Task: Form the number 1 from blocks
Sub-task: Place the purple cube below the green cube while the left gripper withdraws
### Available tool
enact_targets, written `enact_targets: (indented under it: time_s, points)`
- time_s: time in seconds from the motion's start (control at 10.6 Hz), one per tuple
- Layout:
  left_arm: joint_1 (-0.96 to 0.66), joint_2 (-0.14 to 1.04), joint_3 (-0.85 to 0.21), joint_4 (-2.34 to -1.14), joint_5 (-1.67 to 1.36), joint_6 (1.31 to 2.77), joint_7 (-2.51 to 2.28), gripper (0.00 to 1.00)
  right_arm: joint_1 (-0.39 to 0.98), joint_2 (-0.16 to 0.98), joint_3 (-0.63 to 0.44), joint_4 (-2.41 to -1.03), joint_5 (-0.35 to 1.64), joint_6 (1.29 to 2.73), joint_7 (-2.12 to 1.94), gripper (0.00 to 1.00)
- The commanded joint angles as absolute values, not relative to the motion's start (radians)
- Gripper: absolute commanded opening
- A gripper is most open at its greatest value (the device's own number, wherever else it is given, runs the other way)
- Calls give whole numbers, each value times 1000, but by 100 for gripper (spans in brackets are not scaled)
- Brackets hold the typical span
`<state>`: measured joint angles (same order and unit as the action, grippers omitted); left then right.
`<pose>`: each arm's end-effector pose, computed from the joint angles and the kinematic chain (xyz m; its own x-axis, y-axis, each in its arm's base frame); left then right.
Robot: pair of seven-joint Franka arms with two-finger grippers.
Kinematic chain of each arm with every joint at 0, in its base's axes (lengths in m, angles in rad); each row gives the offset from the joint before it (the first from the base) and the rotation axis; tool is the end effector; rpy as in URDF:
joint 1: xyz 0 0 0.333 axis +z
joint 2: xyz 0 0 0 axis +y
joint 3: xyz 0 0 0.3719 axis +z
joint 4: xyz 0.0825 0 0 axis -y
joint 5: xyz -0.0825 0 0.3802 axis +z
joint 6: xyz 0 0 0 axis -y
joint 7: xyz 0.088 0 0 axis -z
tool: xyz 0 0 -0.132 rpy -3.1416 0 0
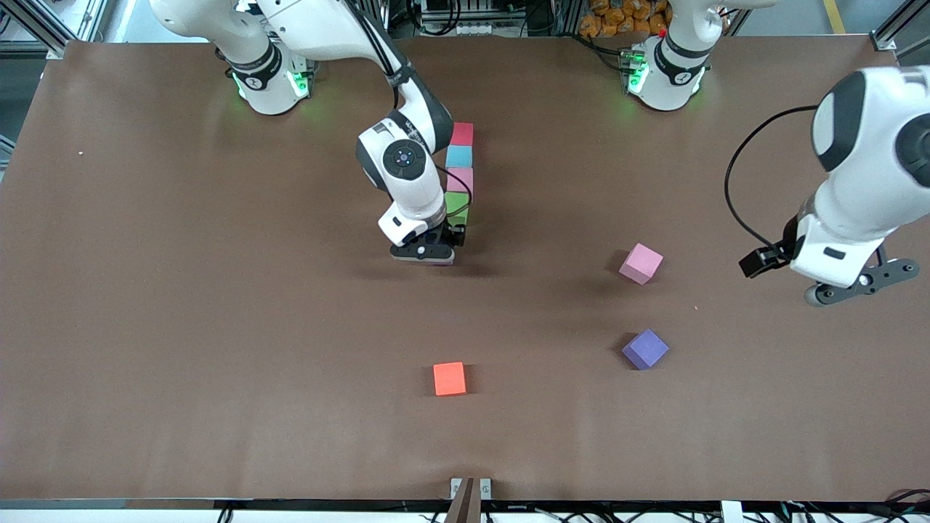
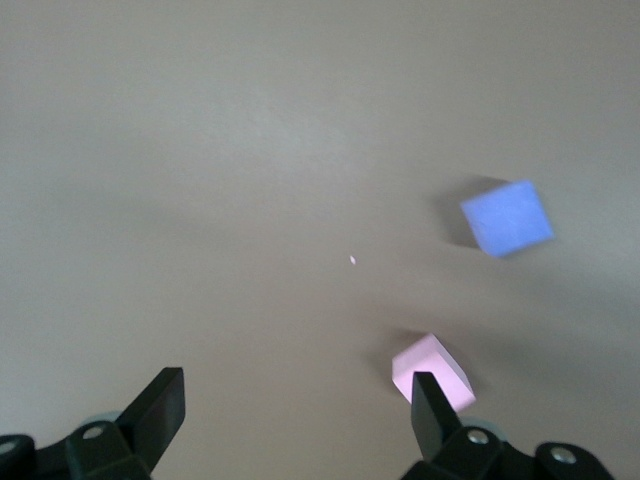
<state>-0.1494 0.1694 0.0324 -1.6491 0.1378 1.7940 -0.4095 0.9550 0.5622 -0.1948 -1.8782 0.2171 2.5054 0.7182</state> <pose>0.6152 -0.0586 0.5395 0.9665 0.2548 0.0308 0.2566 -0.9567 -0.1377 0.4795 0.4732 0.2466 0.9949 -0.0956 0.0337 -0.0926 -0.9924 -0.0811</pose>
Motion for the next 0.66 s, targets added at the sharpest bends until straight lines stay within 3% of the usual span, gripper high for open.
enact_targets:
  time_s: [0.0,0.47,0.57]
  points:
    - [-132,89,17,-1644,72,1738,-342,100,1002,534,-209,-1919,235,2519,767,46]
    - [-55,35,-14,-1507,23,1501,-93,100,1074,591,-209,-1917,235,2566,790,46]
    - [-55,8,-26,-1506,29,1488,-51,100,1077,591,-209,-1919,235,2566,790,50]
